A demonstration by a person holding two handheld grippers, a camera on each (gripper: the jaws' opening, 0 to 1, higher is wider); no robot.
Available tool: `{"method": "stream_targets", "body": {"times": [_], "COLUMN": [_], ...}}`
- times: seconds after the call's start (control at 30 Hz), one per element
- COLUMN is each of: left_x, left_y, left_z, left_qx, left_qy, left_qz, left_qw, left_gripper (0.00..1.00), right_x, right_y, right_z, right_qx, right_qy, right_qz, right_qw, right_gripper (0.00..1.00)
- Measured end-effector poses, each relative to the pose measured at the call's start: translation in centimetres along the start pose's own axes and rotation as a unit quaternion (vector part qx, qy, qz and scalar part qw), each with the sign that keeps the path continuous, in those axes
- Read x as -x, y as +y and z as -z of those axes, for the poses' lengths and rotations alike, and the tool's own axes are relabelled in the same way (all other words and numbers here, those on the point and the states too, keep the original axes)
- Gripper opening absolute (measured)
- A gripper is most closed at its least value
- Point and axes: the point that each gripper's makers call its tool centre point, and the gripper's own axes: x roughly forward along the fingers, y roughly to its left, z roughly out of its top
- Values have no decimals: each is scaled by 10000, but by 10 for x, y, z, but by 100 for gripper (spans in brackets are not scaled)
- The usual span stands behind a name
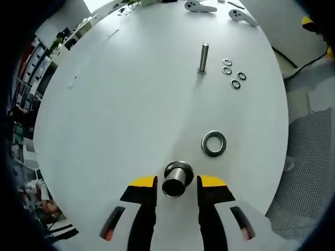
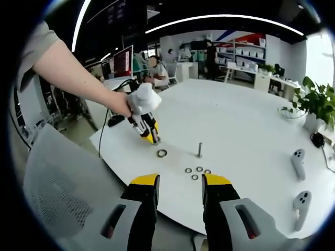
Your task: Place the washer onto the threaded stud by aligning its center hole with the stud, sliding it down to the base, and recovering from edge contact or off-axis alignment until the washer reaches the visible bottom stop.
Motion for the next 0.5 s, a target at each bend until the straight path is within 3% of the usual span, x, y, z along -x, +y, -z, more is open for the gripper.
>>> {"method": "stream_targets", "body": {"times": [0.3, 0.5], "left_x": [8, 10], "left_y": [-18, -28], "left_z": [25, 26], "left_qx": [375, 606], "left_qy": [59, -15], "left_qz": [2, 35], "left_qw": [9993, 9982], "left_gripper": [28, 28], "right_x": [0, 0], "right_y": [0, -1], "right_z": [1, 3], "right_qx": [-40, -50], "right_qy": [16, 65], "right_qz": [-13, 25], "right_qw": [10000, 10000], "right_gripper": [34, 34]}}
